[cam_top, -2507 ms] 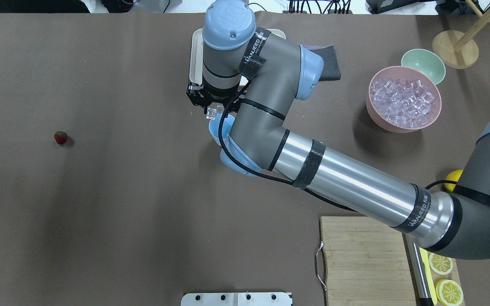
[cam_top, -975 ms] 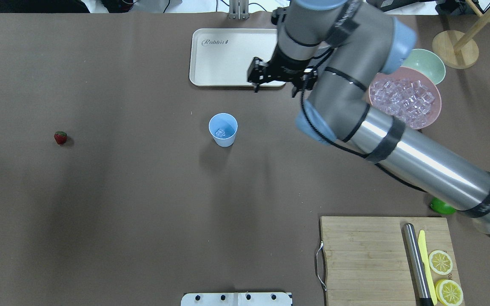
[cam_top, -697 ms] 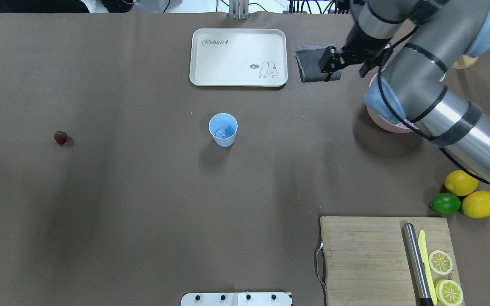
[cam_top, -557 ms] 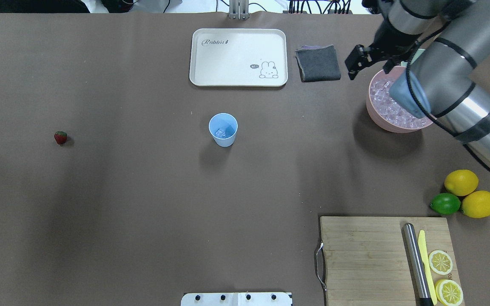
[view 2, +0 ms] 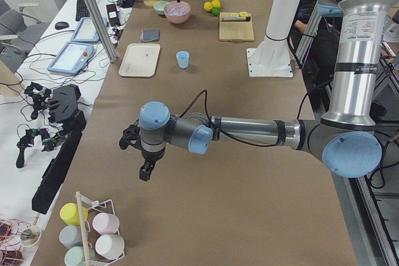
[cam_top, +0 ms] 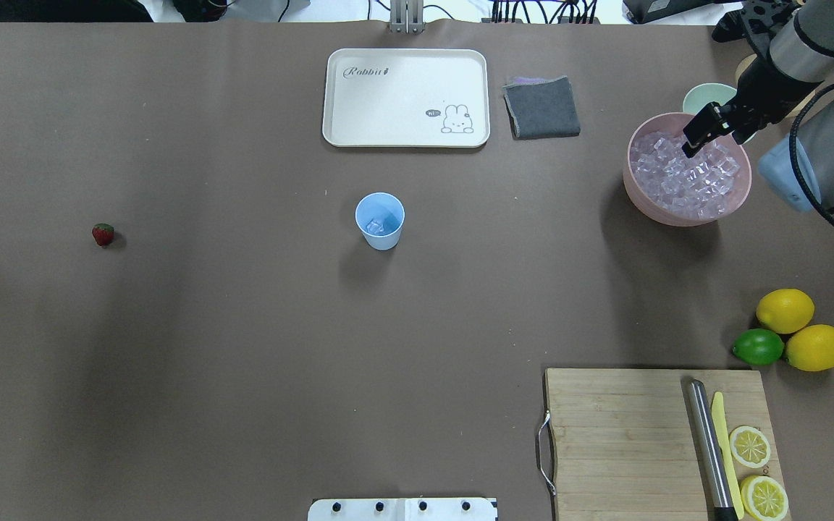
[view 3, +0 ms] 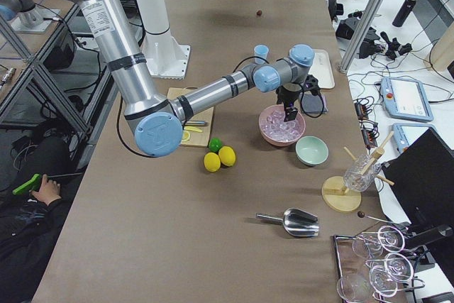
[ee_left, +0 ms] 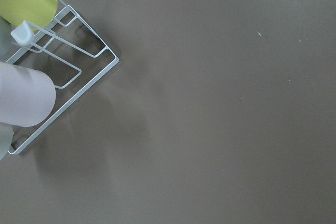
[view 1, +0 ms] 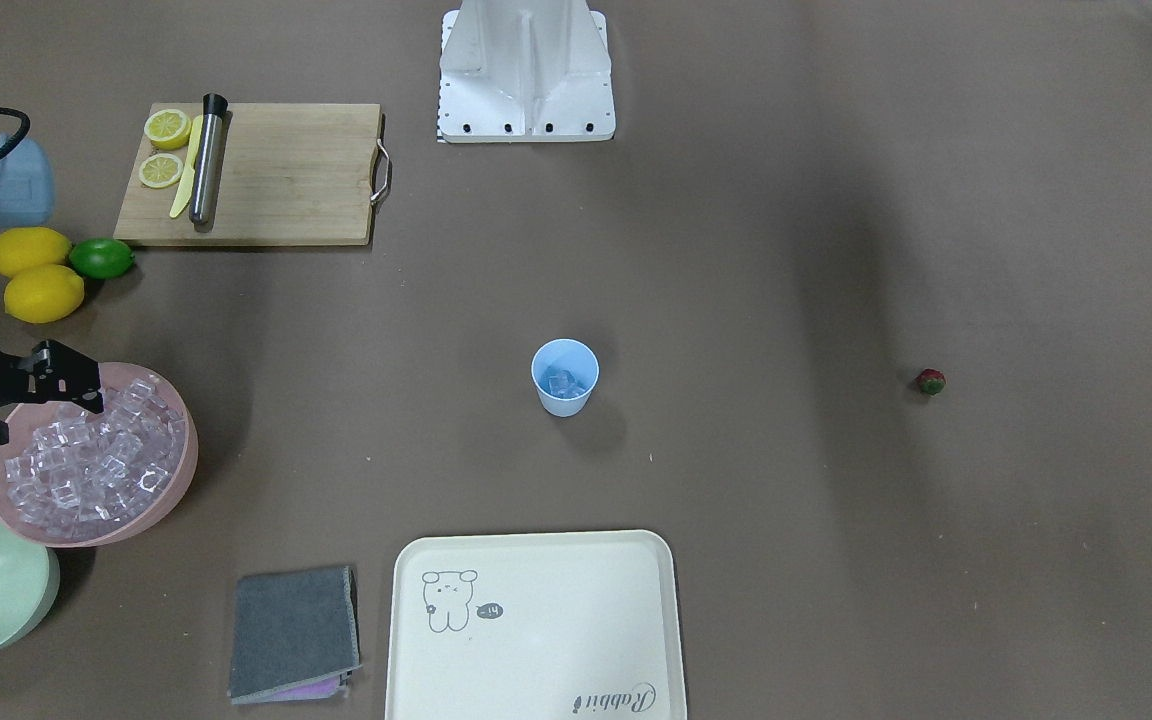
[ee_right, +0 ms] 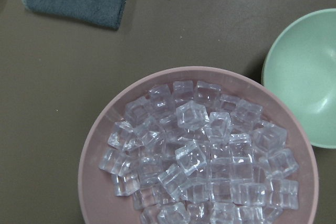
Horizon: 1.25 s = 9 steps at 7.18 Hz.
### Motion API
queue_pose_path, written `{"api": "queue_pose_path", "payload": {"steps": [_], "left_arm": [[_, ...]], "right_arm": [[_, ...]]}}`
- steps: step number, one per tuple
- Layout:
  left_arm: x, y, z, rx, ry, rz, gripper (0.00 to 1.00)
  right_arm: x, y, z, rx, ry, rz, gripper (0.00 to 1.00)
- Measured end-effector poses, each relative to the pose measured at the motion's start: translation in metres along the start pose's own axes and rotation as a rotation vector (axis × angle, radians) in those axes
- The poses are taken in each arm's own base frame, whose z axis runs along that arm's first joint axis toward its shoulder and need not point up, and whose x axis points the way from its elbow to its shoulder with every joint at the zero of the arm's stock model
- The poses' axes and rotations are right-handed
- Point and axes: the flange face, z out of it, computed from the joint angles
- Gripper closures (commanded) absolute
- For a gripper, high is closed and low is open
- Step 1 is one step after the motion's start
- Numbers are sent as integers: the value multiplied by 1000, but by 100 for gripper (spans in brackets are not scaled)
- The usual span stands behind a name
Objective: Put ice and strawberries in cup
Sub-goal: 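Move the right gripper back over the pink ice bowl, then lower the right gripper into the ice and grasp another cube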
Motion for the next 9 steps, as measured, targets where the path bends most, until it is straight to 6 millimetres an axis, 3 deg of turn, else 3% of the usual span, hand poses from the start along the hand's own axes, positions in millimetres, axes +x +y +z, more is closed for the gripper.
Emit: {"api": "queue_pose_path", "payload": {"steps": [1, 5, 9], "left_arm": [[0, 0, 0, 0, -1, -1, 2], [0, 0, 0, 0, -1, 1, 2], [0, -1, 0, 1, -1, 2, 2]], "right_arm": [[-4, -1, 15, -13, 24, 1, 19], [-6, -13, 69, -39, 81, -25, 21], [-11, -15, 81, -43, 97, -45, 22]]}}
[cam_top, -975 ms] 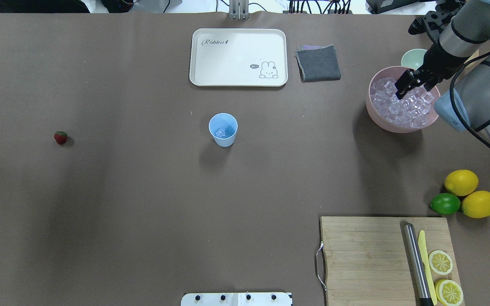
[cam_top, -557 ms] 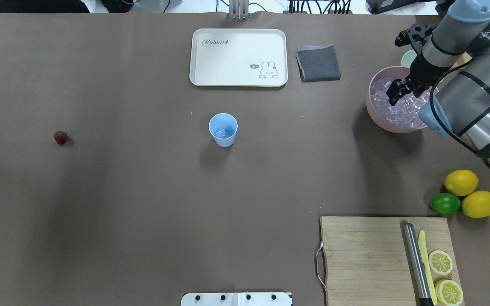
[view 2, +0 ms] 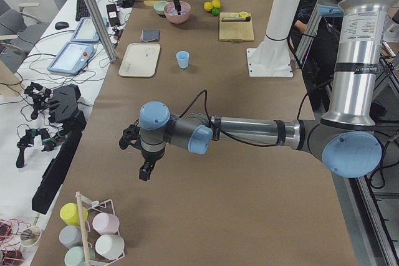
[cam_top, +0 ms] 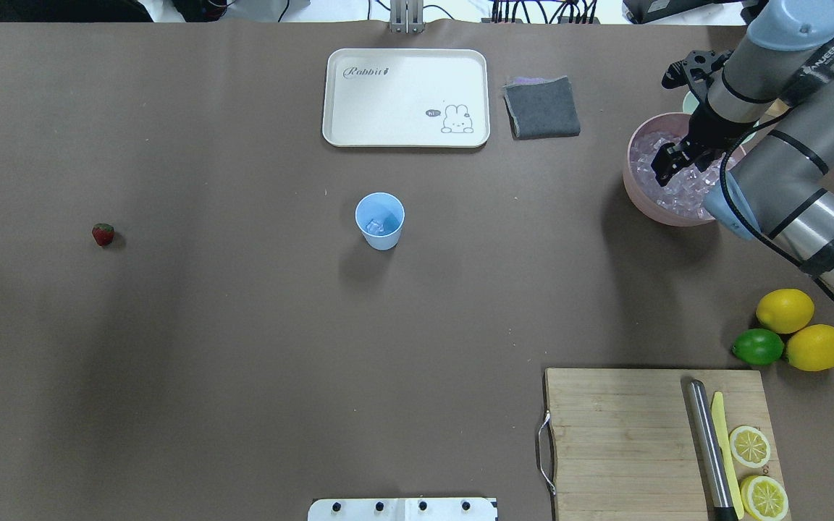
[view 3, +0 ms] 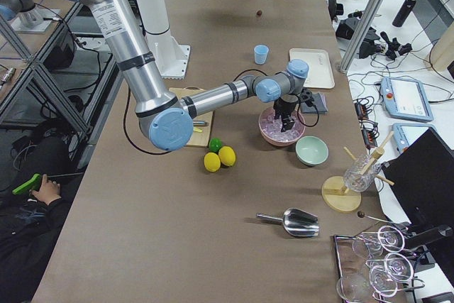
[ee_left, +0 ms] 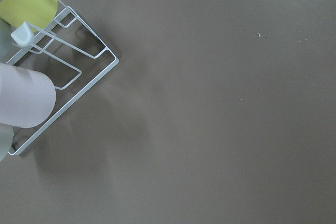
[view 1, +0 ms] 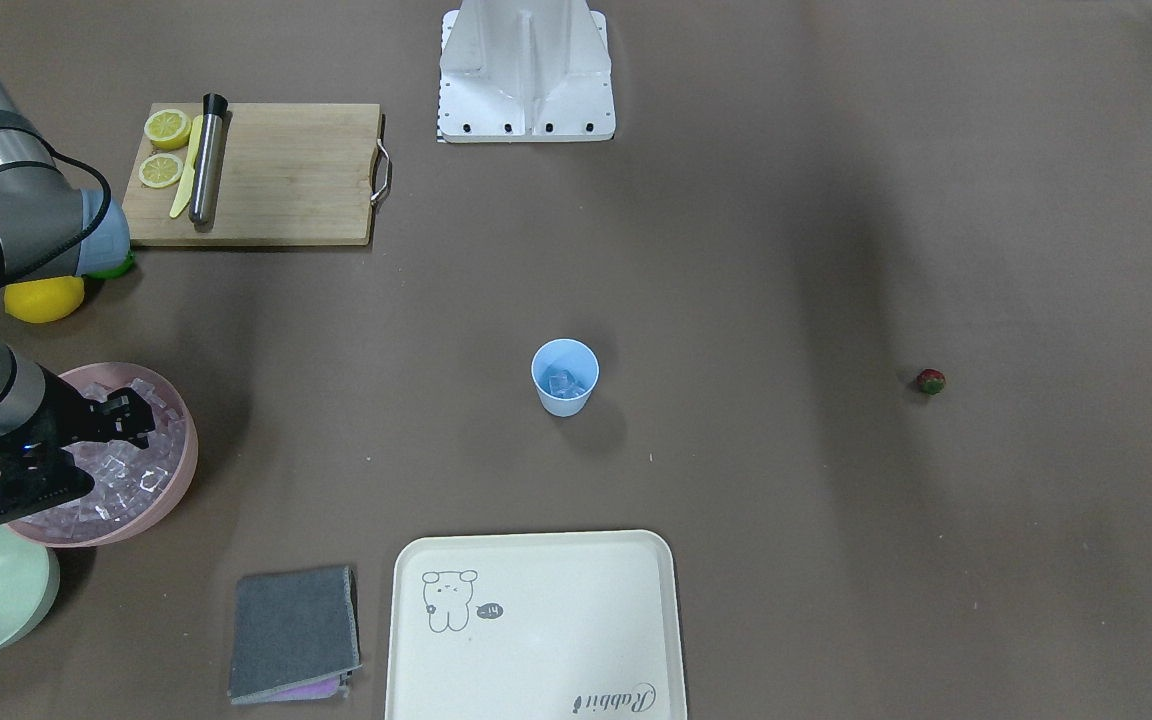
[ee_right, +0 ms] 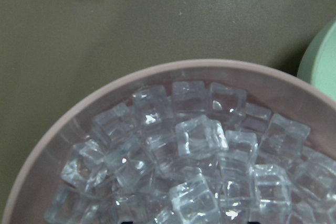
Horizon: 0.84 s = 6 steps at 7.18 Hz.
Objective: Put ice and strawberries in cup
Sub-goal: 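Lower the right gripper into the ice and grasp another cube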
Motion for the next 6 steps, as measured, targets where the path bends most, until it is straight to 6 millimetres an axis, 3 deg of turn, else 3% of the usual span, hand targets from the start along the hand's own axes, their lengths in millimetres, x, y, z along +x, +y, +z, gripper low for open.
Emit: {"api": "queue_pose_path", "payload": {"steps": [2, 4, 6], "left_arm": [[0, -1, 0, 1, 1, 1, 2], [1, -1, -1, 2, 0, 2, 2], [0, -1, 0, 1, 1, 1, 2]], "right_arm": [[-3, -11, -1, 8, 19, -3, 22], [-9, -20, -1, 12, 24, -4, 35], [-10, -18, 3, 5, 25, -10, 35]]}}
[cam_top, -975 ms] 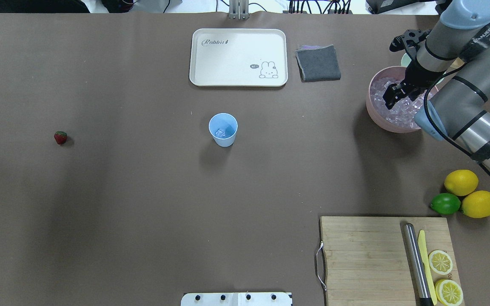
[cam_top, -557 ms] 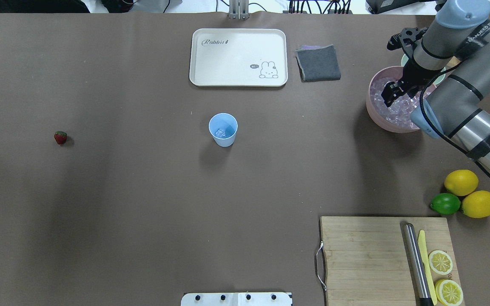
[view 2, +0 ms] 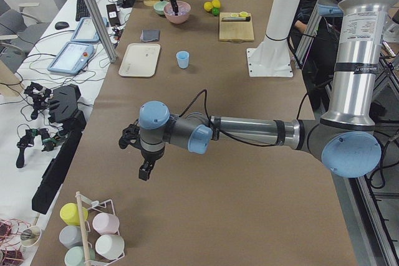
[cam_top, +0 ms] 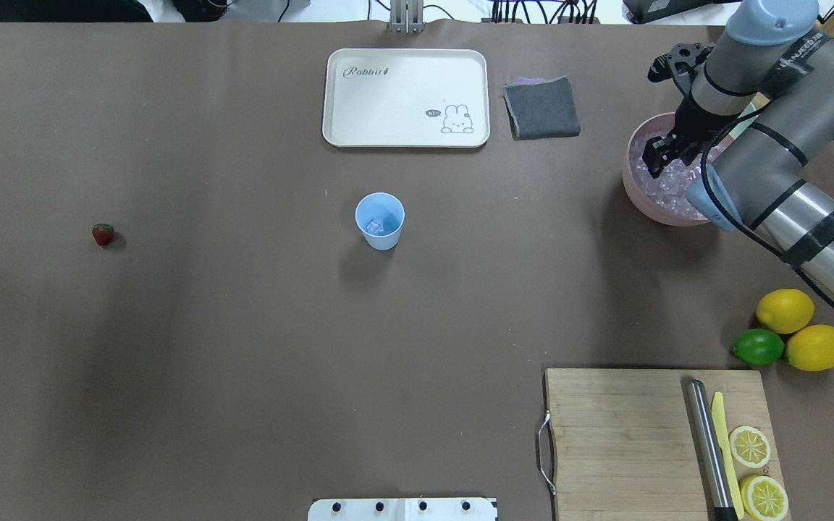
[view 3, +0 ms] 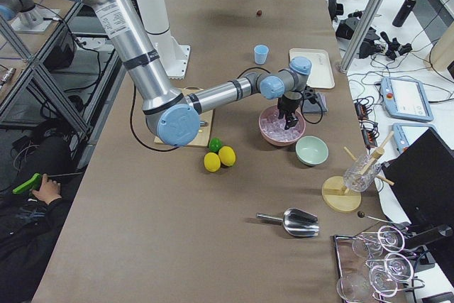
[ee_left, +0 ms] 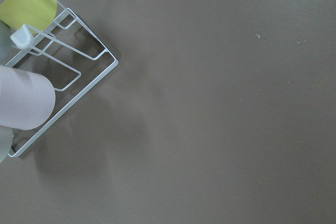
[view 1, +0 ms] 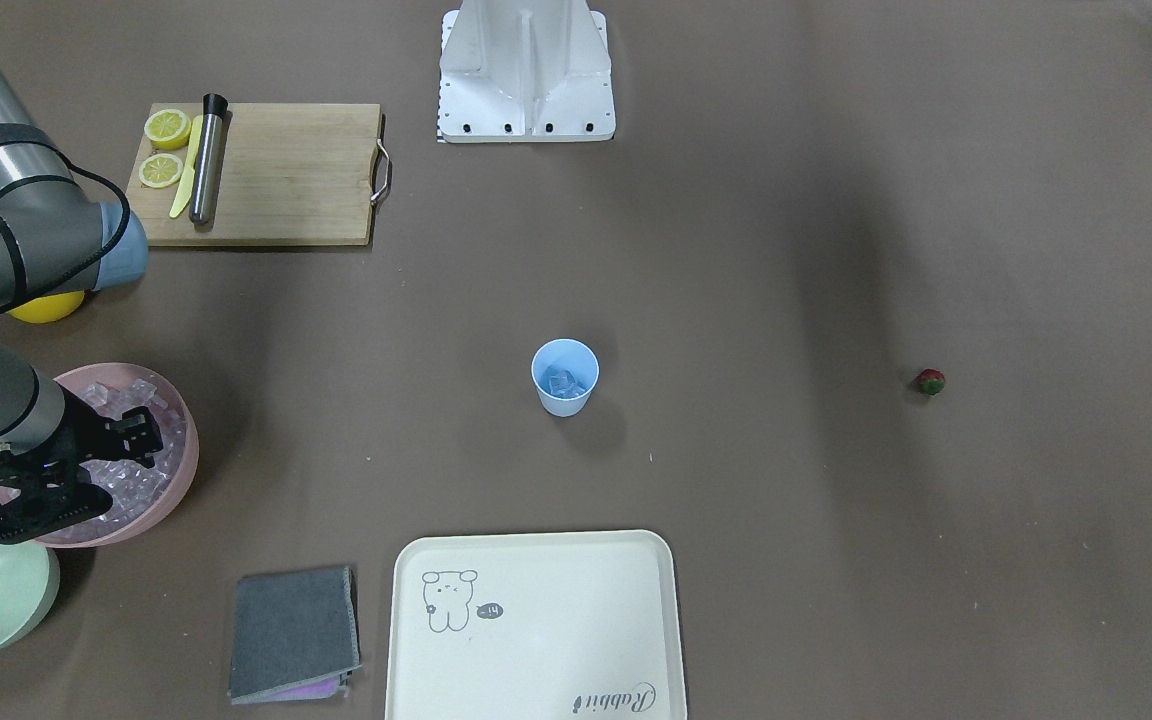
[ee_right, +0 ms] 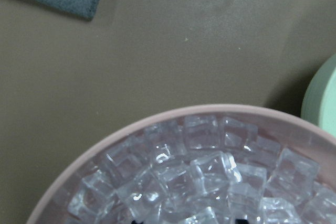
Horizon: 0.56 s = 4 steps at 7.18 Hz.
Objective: Put ice and strawberries in cup
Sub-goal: 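Lower the right gripper into the ice and grasp another cube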
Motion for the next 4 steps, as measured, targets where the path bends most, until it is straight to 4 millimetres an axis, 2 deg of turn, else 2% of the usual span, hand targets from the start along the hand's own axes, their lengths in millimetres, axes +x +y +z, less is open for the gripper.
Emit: {"api": "queue_pose_path", "payload": {"steps": [1, 2, 3, 4], "left_arm": [[0, 0, 0, 0, 0, 0, 2], [0, 0, 0, 0, 0, 0, 2], [0, 0, -1, 1, 0, 1, 2], [1, -1, -1, 3, 0, 2, 2]], "right_arm": [[1, 2, 3, -4, 1, -2, 45], [2, 3, 4, -7, 2, -3, 89], [3, 4, 4, -8, 2, -2, 100], [7, 3, 1, -5, 3, 0, 100]]}}
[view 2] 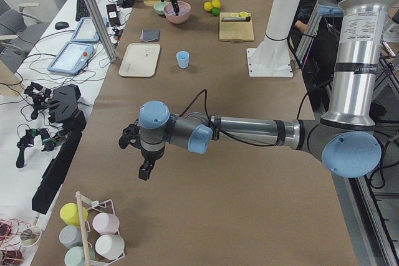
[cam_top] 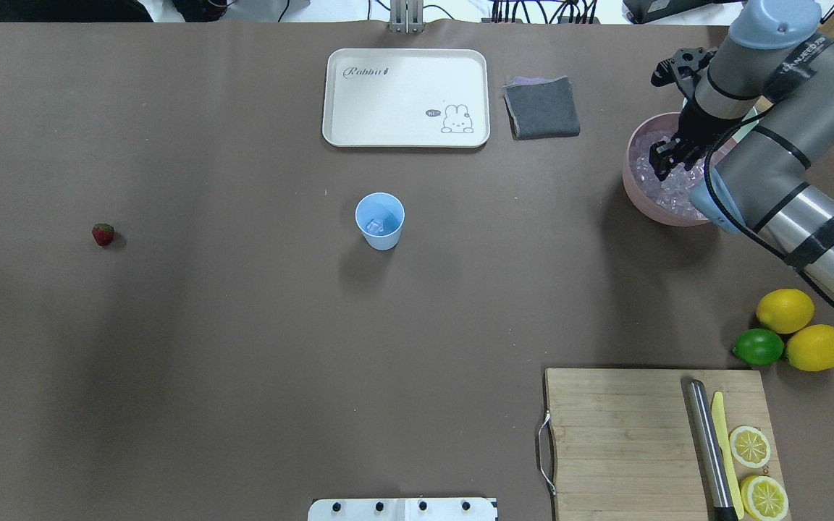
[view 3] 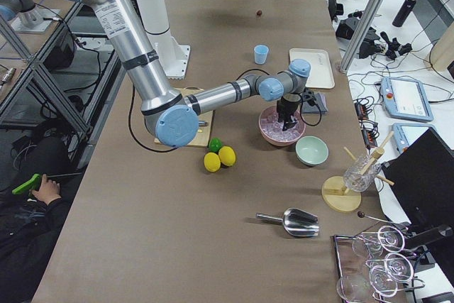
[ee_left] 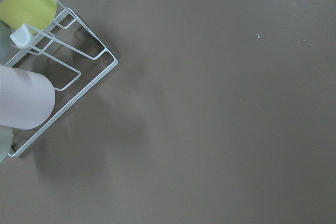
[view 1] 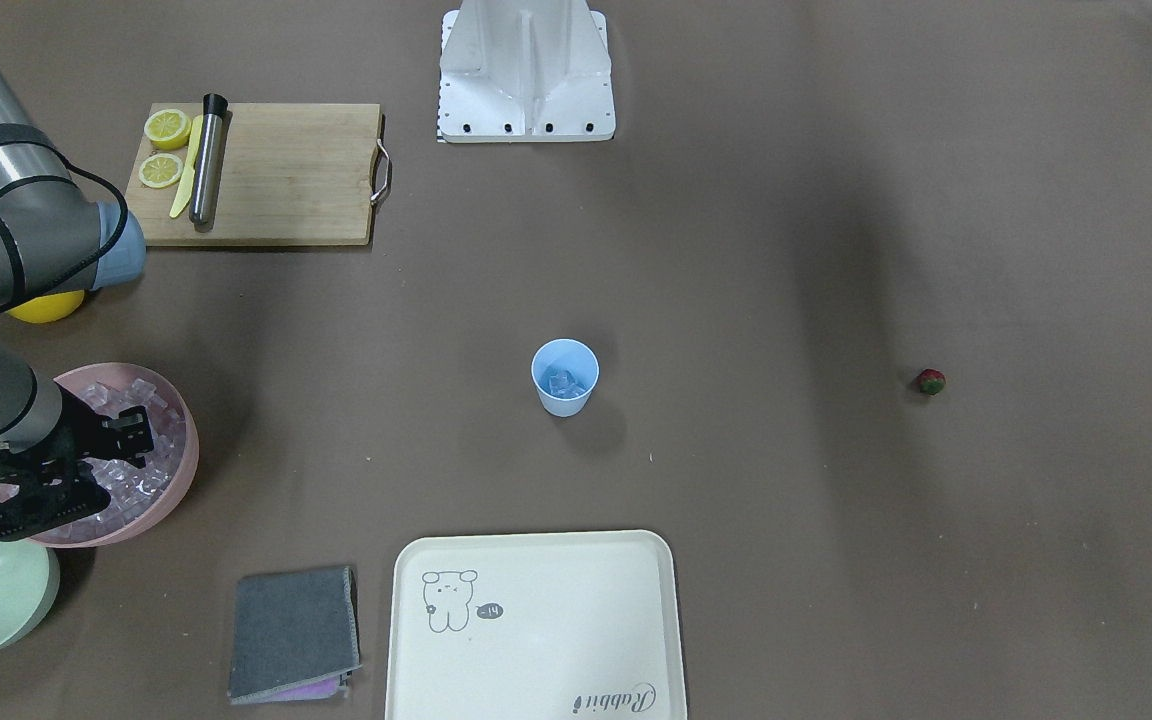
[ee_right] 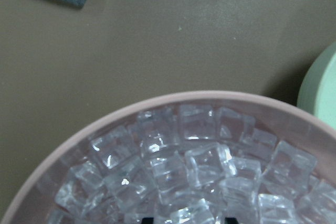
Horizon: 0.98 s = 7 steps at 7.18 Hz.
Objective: Put ice and strawberries in cup
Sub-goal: 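Carry the second ice cube with the right gripper to the cup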
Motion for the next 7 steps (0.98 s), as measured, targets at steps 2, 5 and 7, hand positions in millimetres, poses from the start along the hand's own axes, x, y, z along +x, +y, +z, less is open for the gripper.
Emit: {"api": "queue_pose_path", "payload": {"steps": [2, 5, 7], "left_arm": [[1, -1, -1, 3, 0, 3, 2], [2, -3, -2, 6, 0, 6, 2], [2, -4, -3, 7, 0, 8, 2]], "right_arm": [[14, -3, -15, 13, -5, -5, 100], [4, -3, -65, 28, -41, 6, 100], [-78, 1, -137, 24, -132, 87, 100]]}}
